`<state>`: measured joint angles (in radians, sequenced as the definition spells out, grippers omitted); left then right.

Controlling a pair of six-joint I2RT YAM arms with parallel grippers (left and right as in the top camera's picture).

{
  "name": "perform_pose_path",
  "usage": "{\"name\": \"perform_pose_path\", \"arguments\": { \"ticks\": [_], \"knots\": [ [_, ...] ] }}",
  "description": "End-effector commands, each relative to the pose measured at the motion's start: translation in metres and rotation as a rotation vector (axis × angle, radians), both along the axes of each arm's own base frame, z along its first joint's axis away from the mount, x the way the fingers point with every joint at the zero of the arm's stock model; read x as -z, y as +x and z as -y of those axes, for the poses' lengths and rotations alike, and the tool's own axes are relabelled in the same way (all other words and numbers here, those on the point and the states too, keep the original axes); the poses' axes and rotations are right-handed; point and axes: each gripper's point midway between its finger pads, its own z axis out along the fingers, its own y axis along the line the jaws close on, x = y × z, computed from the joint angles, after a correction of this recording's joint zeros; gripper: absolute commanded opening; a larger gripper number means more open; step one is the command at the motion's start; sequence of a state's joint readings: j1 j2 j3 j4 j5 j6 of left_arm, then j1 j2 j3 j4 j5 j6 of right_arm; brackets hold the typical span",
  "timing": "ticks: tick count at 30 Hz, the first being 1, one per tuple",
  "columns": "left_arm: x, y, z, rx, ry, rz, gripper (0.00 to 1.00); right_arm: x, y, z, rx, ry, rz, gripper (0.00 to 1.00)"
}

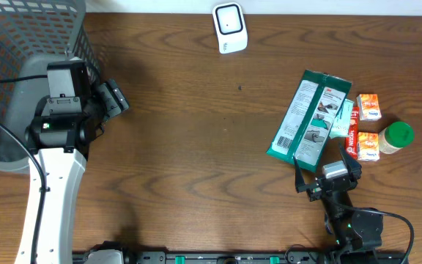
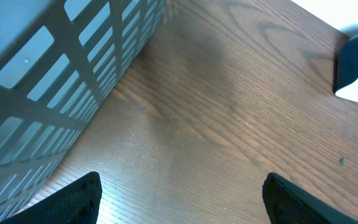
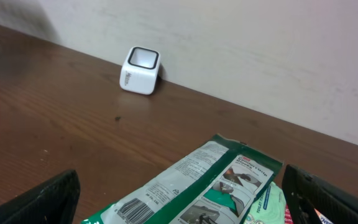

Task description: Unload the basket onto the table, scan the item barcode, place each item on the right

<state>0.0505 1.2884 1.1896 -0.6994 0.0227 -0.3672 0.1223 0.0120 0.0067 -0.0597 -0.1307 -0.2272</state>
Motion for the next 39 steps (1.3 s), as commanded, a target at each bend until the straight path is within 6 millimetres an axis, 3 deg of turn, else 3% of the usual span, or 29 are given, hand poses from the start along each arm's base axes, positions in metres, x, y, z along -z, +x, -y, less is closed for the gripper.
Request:
{"name": "perform_pose_path", "arguments": {
  "ticks": [1, 11, 20, 28, 36, 39],
  "knots": [
    [-0.003, 0.000, -0.005, -0.016, 0.012, 0.006, 0.84, 0.000, -0.001, -0.003, -0.008, 0.012, -0.002, 0.99],
    [-0.005, -0.001, -0.005, -0.016, 0.012, 0.014, 0.84, 0.000, -0.001, -0.003, -0.008, 0.012, -0.002, 0.99],
    [-0.059, -0.023, -0.003, -0.006, 0.031, 0.178, 0.84, 0.000, -0.001, -0.003, -0.008, 0.012, -0.002, 0.99],
    [-0.118, -0.062, -0.006, -0.027, 0.062, 0.380, 0.84, 0.000, -0.001, -0.003, -0.008, 0.012, -0.002, 0.99],
    [-0.172, -0.118, -0.020, -0.118, 0.128, 0.592, 0.84, 0.000, -0.001, -0.003, -0.008, 0.012, -0.002, 0.99],
    [-0.193, -0.149, -0.025, -0.157, 0.148, 0.693, 0.84, 0.000, -0.001, -0.003, -0.008, 0.012, -0.002, 0.99]
  ]
}}
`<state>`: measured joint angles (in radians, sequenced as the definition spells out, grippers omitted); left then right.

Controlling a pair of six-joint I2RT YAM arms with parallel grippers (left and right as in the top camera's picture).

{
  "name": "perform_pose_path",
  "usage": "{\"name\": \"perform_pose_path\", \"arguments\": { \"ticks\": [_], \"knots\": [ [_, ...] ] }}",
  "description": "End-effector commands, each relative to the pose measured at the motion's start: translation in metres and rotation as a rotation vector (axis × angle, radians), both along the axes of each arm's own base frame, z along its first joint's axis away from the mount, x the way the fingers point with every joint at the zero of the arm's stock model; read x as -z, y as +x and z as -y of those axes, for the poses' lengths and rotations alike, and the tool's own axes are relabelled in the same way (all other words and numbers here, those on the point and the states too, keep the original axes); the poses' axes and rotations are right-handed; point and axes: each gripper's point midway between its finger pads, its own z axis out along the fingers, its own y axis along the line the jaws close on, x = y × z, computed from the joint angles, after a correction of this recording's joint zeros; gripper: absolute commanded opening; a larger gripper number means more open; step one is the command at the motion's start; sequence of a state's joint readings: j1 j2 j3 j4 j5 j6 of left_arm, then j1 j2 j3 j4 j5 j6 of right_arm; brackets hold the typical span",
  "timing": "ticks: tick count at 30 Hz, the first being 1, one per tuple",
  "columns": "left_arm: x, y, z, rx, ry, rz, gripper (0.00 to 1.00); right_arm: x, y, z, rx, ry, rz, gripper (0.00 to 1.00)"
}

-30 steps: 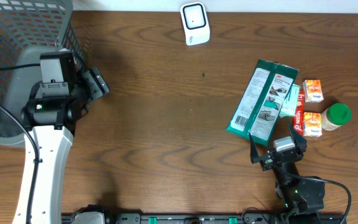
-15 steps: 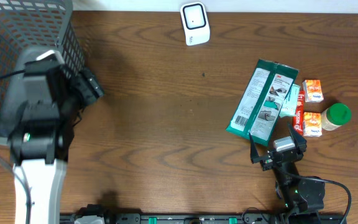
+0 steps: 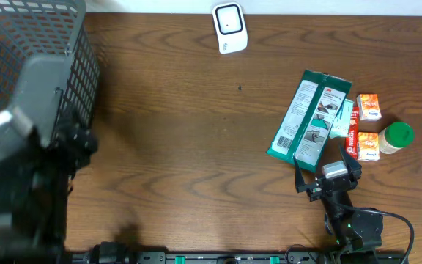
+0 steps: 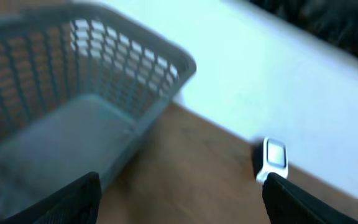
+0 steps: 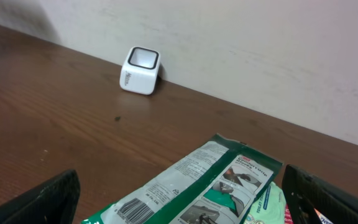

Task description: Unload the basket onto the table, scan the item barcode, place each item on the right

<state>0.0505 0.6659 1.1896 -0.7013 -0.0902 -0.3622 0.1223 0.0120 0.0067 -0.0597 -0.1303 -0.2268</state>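
Observation:
A white barcode scanner (image 3: 228, 28) stands at the table's far edge, also in the right wrist view (image 5: 140, 70) and small and blurred in the left wrist view (image 4: 274, 160). A green package (image 3: 310, 121) with a barcode label lies flat at the right (image 5: 197, 186). My right gripper (image 3: 322, 166) sits just in front of the package, open, with nothing between its fingers (image 5: 36, 202). My left gripper (image 4: 182, 202) is open and empty, up off the table near the basket. The left arm shows blurred at the overhead view's left edge.
A grey mesh basket (image 3: 46, 51) fills the far left corner (image 4: 73, 124). Right of the package lie a pale green packet (image 3: 341, 117), two orange boxes (image 3: 369, 106) and a green-lidded jar (image 3: 396, 137). A wall runs behind the table.
My left arm has drawn back toward the front left of the table. Its camera, then close over the wood beside the basket, now looks over the basket and scanner. The right arm has not moved.

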Motion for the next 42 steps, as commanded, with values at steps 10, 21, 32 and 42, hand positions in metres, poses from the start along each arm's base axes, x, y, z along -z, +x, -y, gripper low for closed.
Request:
{"name": "perform_pose_path", "arguments": {
  "ticks": [10, 21, 32, 42],
  "knots": [
    [-0.046, -0.105, -0.009, -0.080, 0.078, 0.287, 0.84, 0.000, -0.001, -0.003, -0.009, 0.012, -0.002, 0.99],
    [-0.021, -0.158, -0.006, -0.071, 0.079, 0.355, 0.84, 0.000, -0.001, -0.003, -0.009, 0.012, -0.002, 0.99],
    [-0.025, -0.121, -0.004, -0.054, 0.064, 0.584, 0.84, 0.000, -0.001, -0.003, -0.009, 0.012, -0.002, 0.99],
    [0.019, -0.052, -0.006, -0.055, 0.030, 0.735, 0.84, 0.000, -0.001, -0.003, -0.009, 0.012, -0.002, 0.99]
  ]
}}
